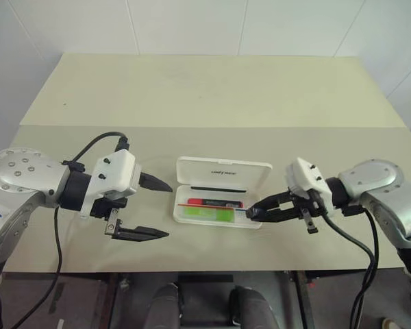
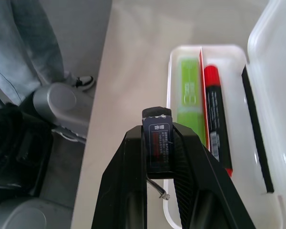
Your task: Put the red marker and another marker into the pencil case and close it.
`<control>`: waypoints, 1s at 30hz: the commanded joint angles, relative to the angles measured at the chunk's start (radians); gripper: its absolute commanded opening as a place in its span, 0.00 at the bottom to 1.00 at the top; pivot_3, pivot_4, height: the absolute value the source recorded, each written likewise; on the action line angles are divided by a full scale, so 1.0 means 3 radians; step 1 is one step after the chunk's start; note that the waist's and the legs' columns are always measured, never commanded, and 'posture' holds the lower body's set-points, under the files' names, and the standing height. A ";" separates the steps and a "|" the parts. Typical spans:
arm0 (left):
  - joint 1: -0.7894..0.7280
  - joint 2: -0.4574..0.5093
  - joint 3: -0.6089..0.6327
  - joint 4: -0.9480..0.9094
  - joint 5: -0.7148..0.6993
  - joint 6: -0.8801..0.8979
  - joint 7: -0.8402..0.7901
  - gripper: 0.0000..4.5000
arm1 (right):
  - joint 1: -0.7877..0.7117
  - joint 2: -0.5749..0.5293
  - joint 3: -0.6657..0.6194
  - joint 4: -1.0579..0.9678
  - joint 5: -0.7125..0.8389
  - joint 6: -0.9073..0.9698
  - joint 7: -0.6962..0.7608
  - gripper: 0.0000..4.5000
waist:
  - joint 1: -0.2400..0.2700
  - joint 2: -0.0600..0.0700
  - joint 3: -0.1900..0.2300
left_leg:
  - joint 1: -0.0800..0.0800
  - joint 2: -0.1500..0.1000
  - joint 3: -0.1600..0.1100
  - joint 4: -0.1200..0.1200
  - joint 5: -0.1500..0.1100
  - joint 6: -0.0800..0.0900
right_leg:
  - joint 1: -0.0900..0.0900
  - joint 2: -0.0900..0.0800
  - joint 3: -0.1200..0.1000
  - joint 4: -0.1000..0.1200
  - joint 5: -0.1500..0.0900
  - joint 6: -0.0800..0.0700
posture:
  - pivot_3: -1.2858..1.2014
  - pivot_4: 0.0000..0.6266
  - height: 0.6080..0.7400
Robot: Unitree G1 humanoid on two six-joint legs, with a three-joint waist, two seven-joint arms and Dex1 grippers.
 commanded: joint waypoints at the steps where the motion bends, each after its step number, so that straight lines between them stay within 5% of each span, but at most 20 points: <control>1: 0.0068 0.0095 -0.0038 -0.0094 0.0049 -0.0048 0.0048 1.00 | -0.0008 0.0076 0.0040 0.0057 -0.0070 -0.0092 -0.0049 0.09 | -0.0006 0.0000 0.0000 | -0.0001 0.0000 0.0000 -0.0001 0.0000 0.0000 | -0.0002 0.0000 0.0000 0.0000 0.0000 0.0000 | 0.52 0.24 1.00; 15: 0.0039 0.0092 -0.0111 -0.0077 -0.0009 -0.0113 0.0081 1.00 | -0.0002 0.0241 0.0196 0.0267 -0.0359 -0.0190 -0.0140 0.09 | 0.0000 0.0000 0.0000 | -0.0001 0.0000 0.0001 -0.0002 0.0000 0.0000 | -0.0002 0.0000 -0.0001 0.0000 0.0000 0.0000 | 0.52 0.24 1.00; 26: 0.0043 0.0095 -0.0052 -0.0110 -0.0060 -0.0113 0.0112 1.00 | -0.0016 0.0278 0.0218 0.0341 -0.0447 -0.0242 -0.0143 0.94 | 0.0000 0.0000 0.0000 | -0.0001 0.0000 0.0001 -0.0001 0.0000 0.0000 | -0.0002 0.0000 -0.0001 0.0000 0.0000 0.0000 | 0.52 0.24 1.00; 30: -0.0024 0.0061 -0.0049 -0.0068 -0.0093 -0.0130 0.0115 1.00 | -0.0045 0.0241 0.0131 0.0391 -0.0402 -0.0251 -0.0123 0.99 | 0.0000 0.0000 0.0000 | -0.0001 0.0000 0.0001 -0.0001 0.0000 0.0000 | -0.0002 0.0000 -0.0001 -0.0001 0.0000 0.0000 | 0.52 0.24 1.00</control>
